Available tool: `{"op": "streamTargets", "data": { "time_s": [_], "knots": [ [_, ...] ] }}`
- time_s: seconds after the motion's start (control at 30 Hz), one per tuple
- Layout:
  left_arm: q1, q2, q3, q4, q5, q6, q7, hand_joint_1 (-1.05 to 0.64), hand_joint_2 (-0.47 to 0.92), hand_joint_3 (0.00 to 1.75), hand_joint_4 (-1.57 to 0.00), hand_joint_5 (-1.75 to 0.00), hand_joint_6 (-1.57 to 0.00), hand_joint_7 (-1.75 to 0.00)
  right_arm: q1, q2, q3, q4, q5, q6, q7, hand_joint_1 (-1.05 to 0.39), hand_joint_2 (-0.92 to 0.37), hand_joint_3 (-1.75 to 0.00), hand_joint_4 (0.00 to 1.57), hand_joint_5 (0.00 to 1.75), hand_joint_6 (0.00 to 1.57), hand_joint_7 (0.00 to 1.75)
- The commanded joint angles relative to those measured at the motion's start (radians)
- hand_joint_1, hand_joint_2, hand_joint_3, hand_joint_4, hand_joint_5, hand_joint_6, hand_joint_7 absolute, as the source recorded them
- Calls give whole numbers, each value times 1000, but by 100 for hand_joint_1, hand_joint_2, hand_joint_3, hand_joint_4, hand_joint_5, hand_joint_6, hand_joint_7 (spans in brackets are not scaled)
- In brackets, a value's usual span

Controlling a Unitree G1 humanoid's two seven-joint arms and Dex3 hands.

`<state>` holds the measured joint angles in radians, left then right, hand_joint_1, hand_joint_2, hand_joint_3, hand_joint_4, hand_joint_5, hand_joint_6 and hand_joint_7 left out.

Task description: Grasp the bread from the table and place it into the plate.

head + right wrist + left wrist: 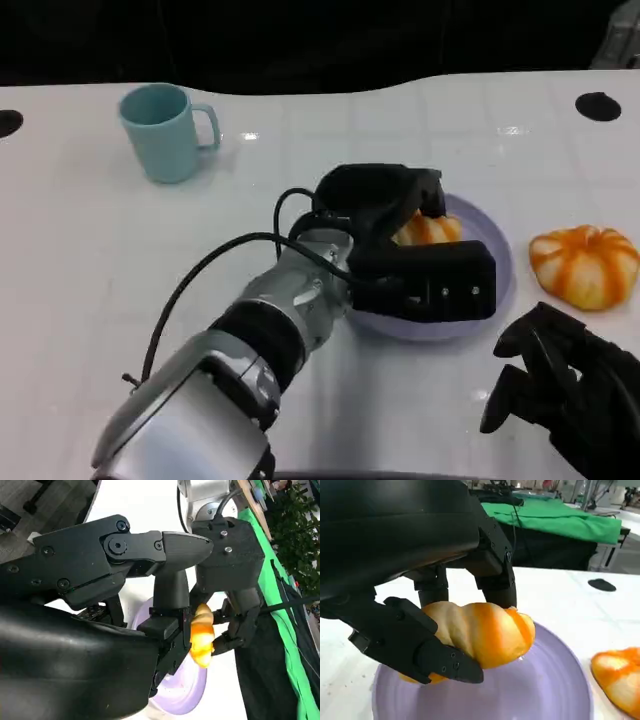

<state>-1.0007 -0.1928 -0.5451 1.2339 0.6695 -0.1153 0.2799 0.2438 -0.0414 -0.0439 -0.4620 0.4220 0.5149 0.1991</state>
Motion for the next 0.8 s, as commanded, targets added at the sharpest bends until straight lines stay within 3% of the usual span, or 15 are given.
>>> {"op": "streamTargets", "data": {
  "time_s": [0.03,0.1,0.13,0.23,0.33,0.53,0.8],
  "knots": [
    [-47,-15,26,15,-37,10,-55,-24,89,6,-75,-164,-89,-45,7,-8,3,-11,-2,-21,2,-44,-92,-38,63,175,47,164],
    [-55,-17,31,16,-46,16,-100,-28,92,13,-66,-151,-85,-26,7,-7,2,-9,1,-24,4,-44,-92,-39,63,175,47,164],
    [-59,-18,29,17,-45,21,-125,-31,92,19,-58,-134,-79,-18,7,-7,2,-8,2,-25,4,-44,-92,-39,63,175,47,164],
    [-68,-15,24,18,-46,29,-192,-49,92,33,-45,-62,-58,-3,7,-9,2,-3,3,-33,8,-45,-92,-38,63,175,47,164],
    [-78,-8,29,21,-61,33,-283,-62,92,40,-32,-31,-37,0,7,-8,2,-5,4,-30,4,-45,-92,-38,63,175,47,164],
    [-103,5,22,24,-60,62,-429,-79,92,49,-7,-12,-20,0,3,-8,-1,-2,8,-26,4,-45,-92,-38,63,175,47,164],
    [-115,69,56,-5,-97,47,-593,-93,92,53,-2,-6,-16,-1,-1,-10,-7,6,11,-26,6,-44,-92,-37,64,175,48,164]
  ]
}}
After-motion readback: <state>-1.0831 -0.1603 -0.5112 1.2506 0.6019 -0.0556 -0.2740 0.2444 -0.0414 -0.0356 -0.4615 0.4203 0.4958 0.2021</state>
